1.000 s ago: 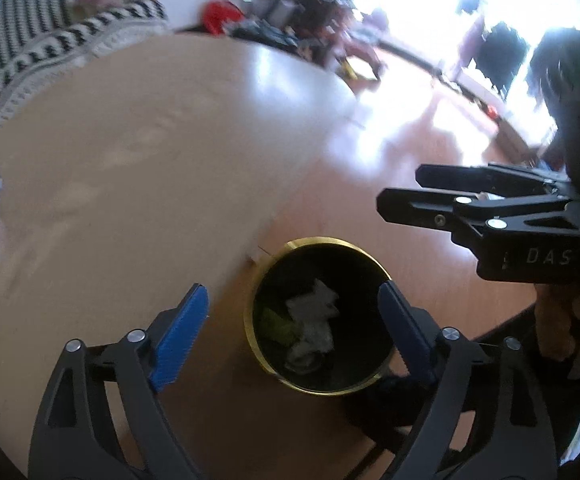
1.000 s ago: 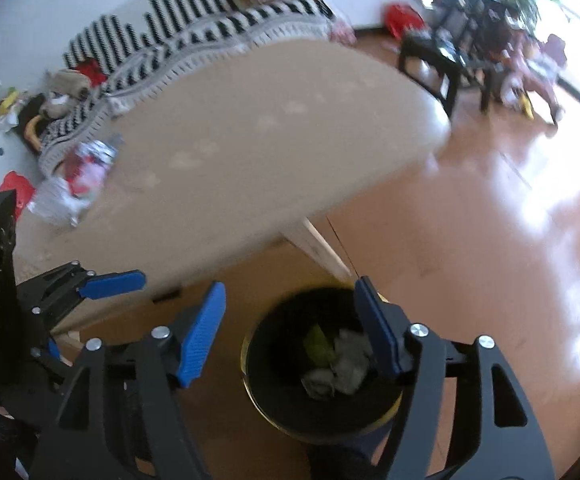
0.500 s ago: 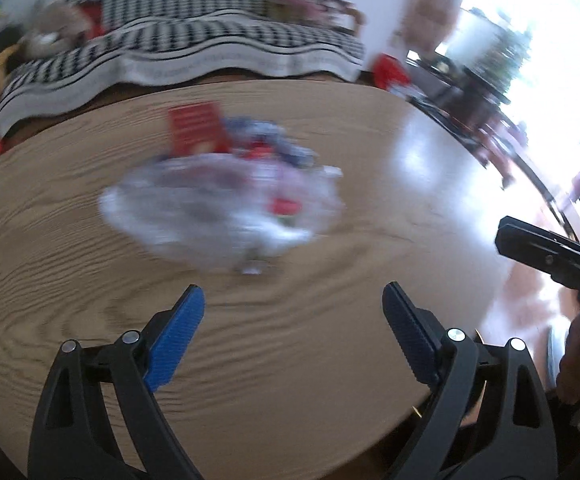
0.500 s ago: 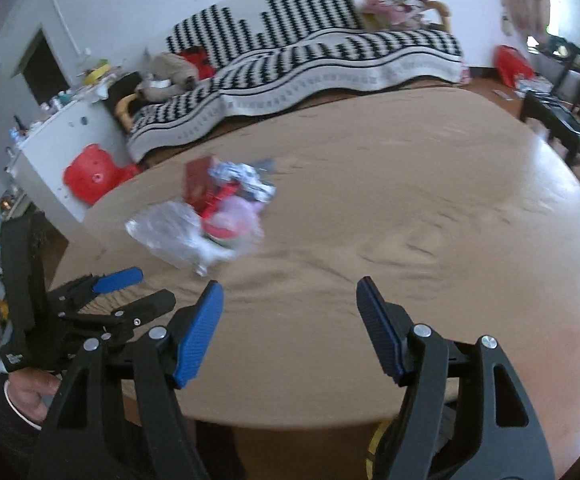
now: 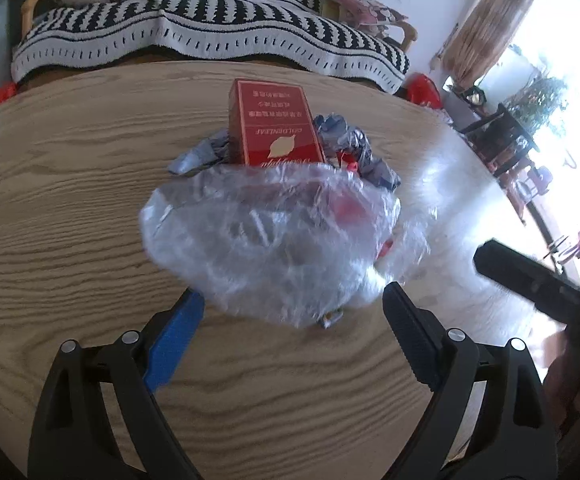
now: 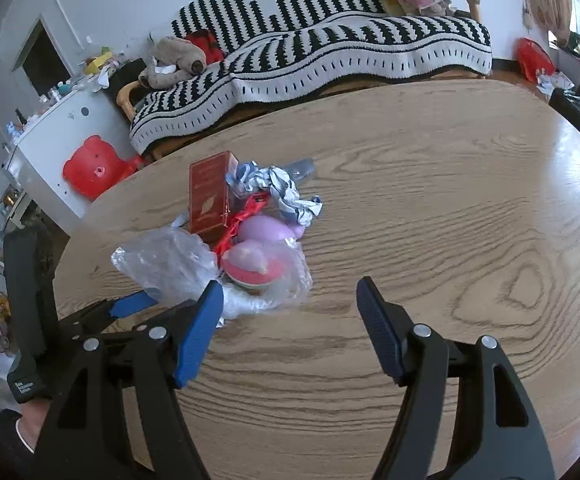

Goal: Collect trash
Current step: 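Grasp the clear plastic bag with the left tool while the right tool grasps the pink toy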

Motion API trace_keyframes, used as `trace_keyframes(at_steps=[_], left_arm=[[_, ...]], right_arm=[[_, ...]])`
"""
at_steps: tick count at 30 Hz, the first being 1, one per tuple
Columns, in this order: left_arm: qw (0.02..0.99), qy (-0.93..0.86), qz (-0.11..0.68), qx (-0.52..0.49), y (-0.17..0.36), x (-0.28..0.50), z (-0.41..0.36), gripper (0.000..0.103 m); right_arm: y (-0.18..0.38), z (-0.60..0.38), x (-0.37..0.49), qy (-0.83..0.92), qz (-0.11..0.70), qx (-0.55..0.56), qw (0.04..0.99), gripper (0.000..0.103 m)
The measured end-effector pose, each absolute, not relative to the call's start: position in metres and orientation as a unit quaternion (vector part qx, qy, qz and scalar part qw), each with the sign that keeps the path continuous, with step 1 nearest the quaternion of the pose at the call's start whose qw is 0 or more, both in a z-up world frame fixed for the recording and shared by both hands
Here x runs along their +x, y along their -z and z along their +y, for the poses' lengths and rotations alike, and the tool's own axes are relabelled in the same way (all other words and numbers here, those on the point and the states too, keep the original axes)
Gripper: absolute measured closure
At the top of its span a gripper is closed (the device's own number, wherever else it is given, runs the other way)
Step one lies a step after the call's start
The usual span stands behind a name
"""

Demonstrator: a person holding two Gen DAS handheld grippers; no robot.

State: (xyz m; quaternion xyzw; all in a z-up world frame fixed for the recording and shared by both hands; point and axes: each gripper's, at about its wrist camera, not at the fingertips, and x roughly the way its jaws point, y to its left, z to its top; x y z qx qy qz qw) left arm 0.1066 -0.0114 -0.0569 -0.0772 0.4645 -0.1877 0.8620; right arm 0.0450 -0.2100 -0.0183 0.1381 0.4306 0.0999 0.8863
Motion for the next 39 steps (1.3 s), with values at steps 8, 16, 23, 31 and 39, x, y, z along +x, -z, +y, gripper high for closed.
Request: trace_keyframes(at_steps=[8,16,23,31,39], left_arm=[[0.869,0.193,0.449,-0.077,0.065,0.114,-0.022,0.023],[0.863,0.205,0.449,-0.110,0.056,0.105,-0.007,0.087],[0.865,0.210,0.440,-0.115,0.025,0.075,0.024,0.092],[0.876,0.174,0.441,-0.090,0.022,0.070,0.049,0.093],[0.881,0.166,0.436,-0.079,0.022,0.071,0.048,0.093]], right_arm=[[0.023,-0.209,0.045,-0.093,0.429,0.130,0.889,0.036],[0.030,-0.206,0.049,-0.090,0.438,0.126,0.885,0.036],[0.038,-0.201,0.058,-0.100,0.447,0.134,0.879,0.036],[0.054,-0.174,0.089,-0.102,0.458,0.111,0.876,0.036],[0.062,-0.144,0.109,-0.127,0.452,0.080,0.879,0.036]])
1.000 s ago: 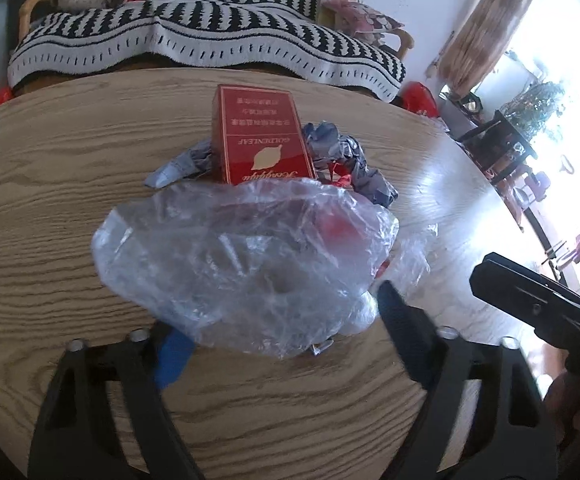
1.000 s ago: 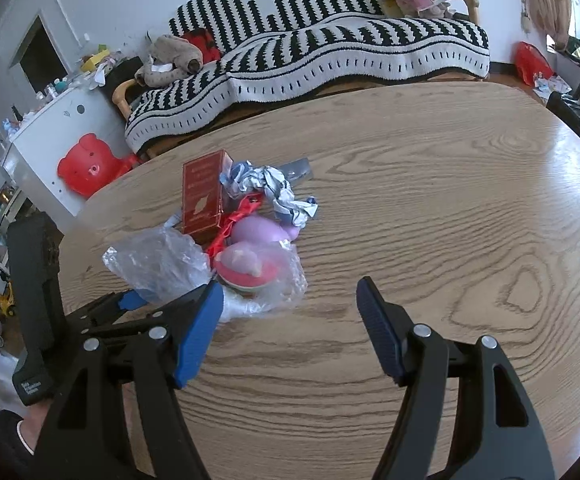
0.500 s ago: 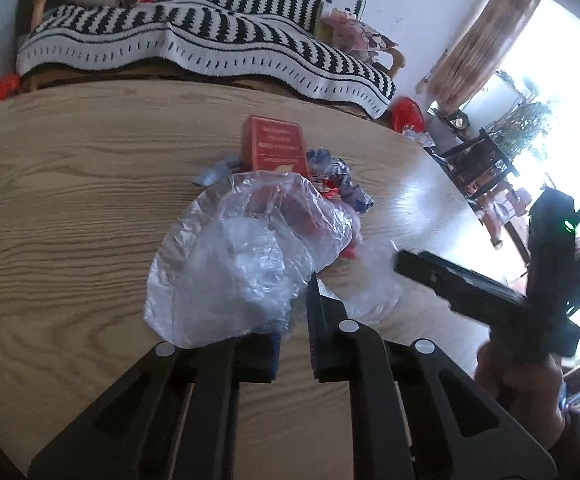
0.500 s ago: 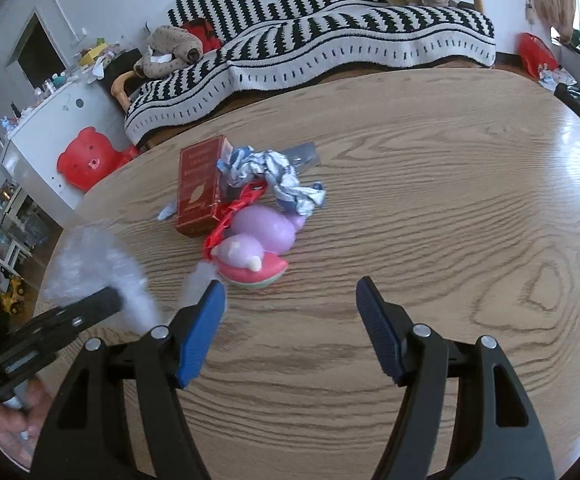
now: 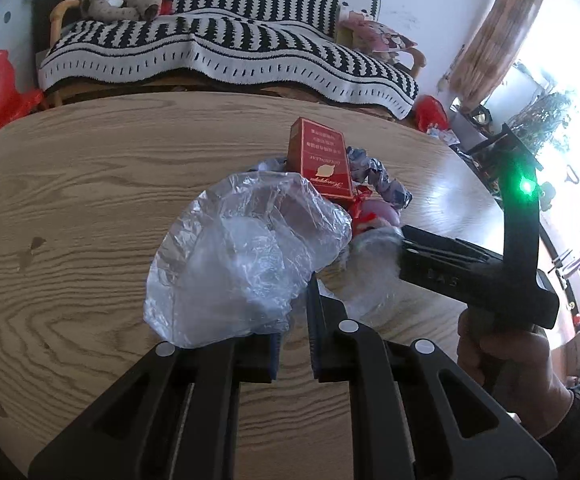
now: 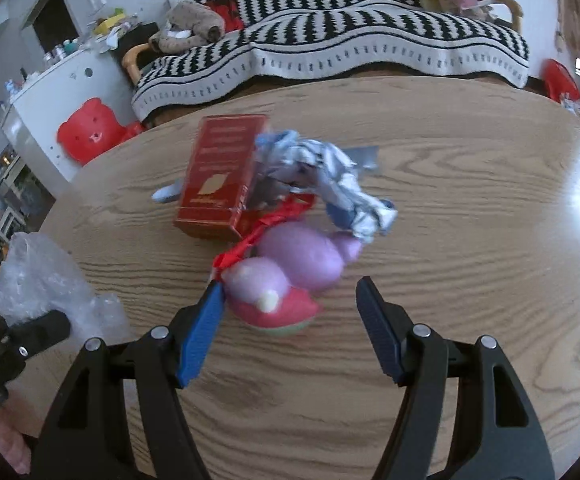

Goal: Collect trash
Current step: 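Grasp the clear plastic bag with the left tool while the right tool grasps the pink toy, then carry the plastic bag and pink toy over the bin and open both tools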

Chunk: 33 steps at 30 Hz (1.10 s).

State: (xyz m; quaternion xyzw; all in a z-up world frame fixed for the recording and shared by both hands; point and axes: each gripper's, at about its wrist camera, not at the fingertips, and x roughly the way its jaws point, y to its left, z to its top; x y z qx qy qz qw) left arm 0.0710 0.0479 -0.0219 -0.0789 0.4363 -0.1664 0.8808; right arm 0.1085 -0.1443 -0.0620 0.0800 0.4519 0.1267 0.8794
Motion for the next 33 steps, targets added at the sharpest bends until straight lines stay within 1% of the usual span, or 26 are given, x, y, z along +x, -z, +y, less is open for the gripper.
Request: trace_keyframes(at_steps=[4,5,8,11,14,18,25,33], left_arm=[[0.880,0.165,0.439,-0.081,0.022,0.073,0.047,0.093],[0.880,0.164,0.439,-0.080,0.023,0.073,0.047,0.093],[0.880,0.164,0.440,-0.077,0.022,0.073,0.045,0.093],[0.881,0.164,0.437,-0.076,0.018,0.074,0.046,0.093],[0.885,0.164,0.430,-0.071,0.014,0.071,0.044,0.093],[0.890,0.167,0.419,-0.059,0.007,0.067,0.038,0.093],[0.892,0.195,0.406,-0.039,-0.003,0.059,0.011,0.093],[0.870,0.291,0.398,-0.014,-0.013,0.034,-0.057,0.093]], right_arm=[[0.064,-0.135,0.117,-0.133,0.456,0.081,0.876,0.037],[0.065,-0.135,0.117,-0.134,0.458,0.080,0.875,0.041],[0.064,-0.133,0.115,-0.135,0.457,0.073,0.876,0.048],[0.058,-0.138,0.107,-0.136,0.452,0.074,0.878,0.053],[0.045,-0.146,0.096,-0.134,0.438,0.071,0.886,0.057],[0.029,-0.159,0.079,-0.122,0.417,0.064,0.898,0.057],[0.010,-0.196,0.044,-0.108,0.406,0.075,0.904,0.057],[-0.015,-0.273,-0.024,-0.057,0.384,0.091,0.917,0.057]])
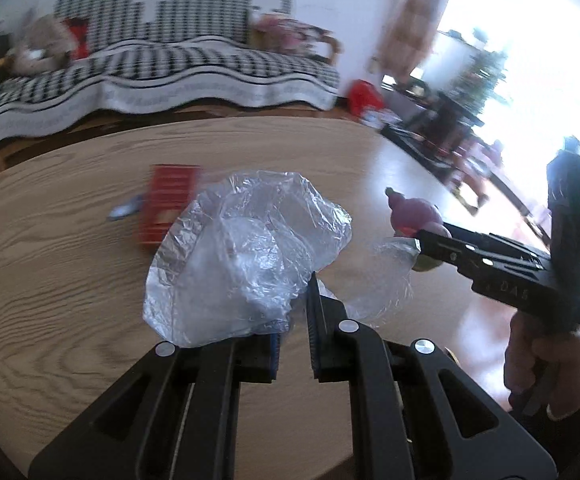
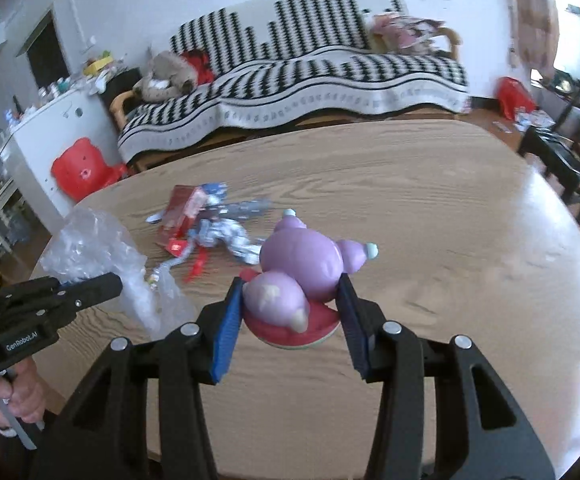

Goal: Collect trash
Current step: 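Carry the plastic bag and pink toy over the bin and open both tools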

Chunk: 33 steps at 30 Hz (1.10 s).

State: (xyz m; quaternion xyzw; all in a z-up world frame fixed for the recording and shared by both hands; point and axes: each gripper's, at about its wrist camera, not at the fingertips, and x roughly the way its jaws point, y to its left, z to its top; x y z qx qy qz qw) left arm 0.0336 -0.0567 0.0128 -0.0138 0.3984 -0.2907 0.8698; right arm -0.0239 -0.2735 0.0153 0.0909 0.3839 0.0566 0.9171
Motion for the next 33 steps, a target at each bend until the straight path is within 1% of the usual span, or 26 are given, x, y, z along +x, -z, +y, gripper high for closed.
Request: trace_keyframes(at_steps=[5,10,18,26,33], left_arm=[[0.841,0.369,0.396,0.024,-0.010,0.003,-0.120,0.093],[0.802,0.434,0.406,0.064,0.006,-0.033,-0.181,0.093],[0.729,0.496,0.454,0.131,0.056,-0.077,-0.267,0.093],[0.685,0.492,0.505,0.184,0.117,-0.089,-0.304,0.093],[0.684,0.481,0.519,0.179,0.133,-0.084,-0.314,0.092]], right_arm=[[-0.016,-0.332,-0.076,-0.009,0.388,0.114,0.915,0.057],[-0.002,-0.385,-0.134,0.042,0.400,0.140,0.905,0.056],[0.040,-0.430,-0.201,0.100,0.443,0.169,0.875,0.056],[0.092,-0.446,-0.220,0.105,0.509,0.217,0.826,0.055],[0.096,-0.448,-0.221,0.104,0.513,0.230,0.820,0.054]])
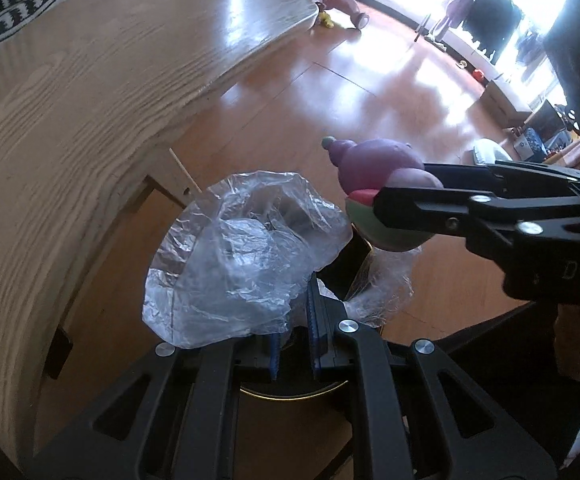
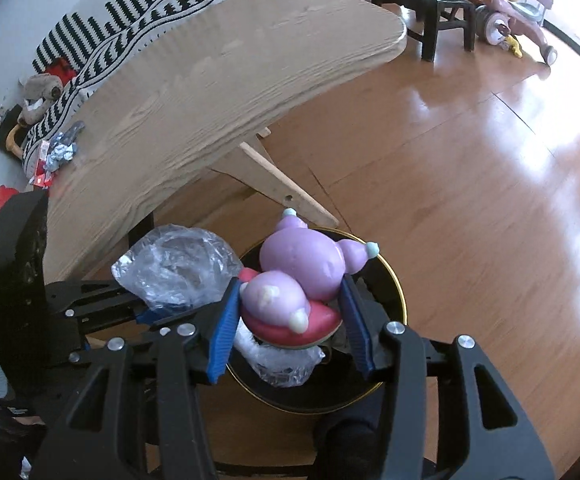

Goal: Collect trash
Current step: 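Carry the plastic bag and pink toy over the bin and open both tools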

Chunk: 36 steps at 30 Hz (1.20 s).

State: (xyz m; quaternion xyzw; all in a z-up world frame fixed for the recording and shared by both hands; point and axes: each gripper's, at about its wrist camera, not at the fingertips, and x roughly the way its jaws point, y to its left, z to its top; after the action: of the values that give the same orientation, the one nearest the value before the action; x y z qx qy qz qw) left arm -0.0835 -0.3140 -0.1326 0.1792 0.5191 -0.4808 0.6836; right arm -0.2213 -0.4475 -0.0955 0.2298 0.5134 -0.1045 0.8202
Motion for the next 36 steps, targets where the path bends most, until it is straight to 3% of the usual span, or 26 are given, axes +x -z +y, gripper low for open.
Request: trace_keyframes(at_steps=[9,11,13,15,27,36], left_arm=[[0.679,0.487,0.520,0.177,0.130,-0.083,-0.313,0.091],[0.679,0.485,0.522,0.179,0.128,-0.082,-0.311,0.082],[0.681,0.481,0.522,0.181,0.128,-0.082,-0.311,0.052],[0.687,0.481,0.514,0.181,0.123,-0.083,-0.310,0.046],[0.692,0.487,0.504,0.173,0.105,-0.080,-0.300,0.035],[0.778,0.456,0.412,0.131,0.028,-0.054,-0.236,0.016]], right_arm=[[0.094,-0.446,-0.217,0.098,0.516,0.232,0.819,0.049],[0.093,-0.447,-0.216,0.102,0.515,0.233,0.819,0.046],[0.092,-0.449,-0.215,0.102,0.513,0.235,0.819,0.045],[0.091,-0.449,-0.215,0.104,0.511,0.236,0.820,0.044],[0.076,-0.447,-0.213,0.103,0.490,0.232,0.834,0.038],[0.025,-0.415,-0.185,0.081,0.422,0.191,0.883,0.025]])
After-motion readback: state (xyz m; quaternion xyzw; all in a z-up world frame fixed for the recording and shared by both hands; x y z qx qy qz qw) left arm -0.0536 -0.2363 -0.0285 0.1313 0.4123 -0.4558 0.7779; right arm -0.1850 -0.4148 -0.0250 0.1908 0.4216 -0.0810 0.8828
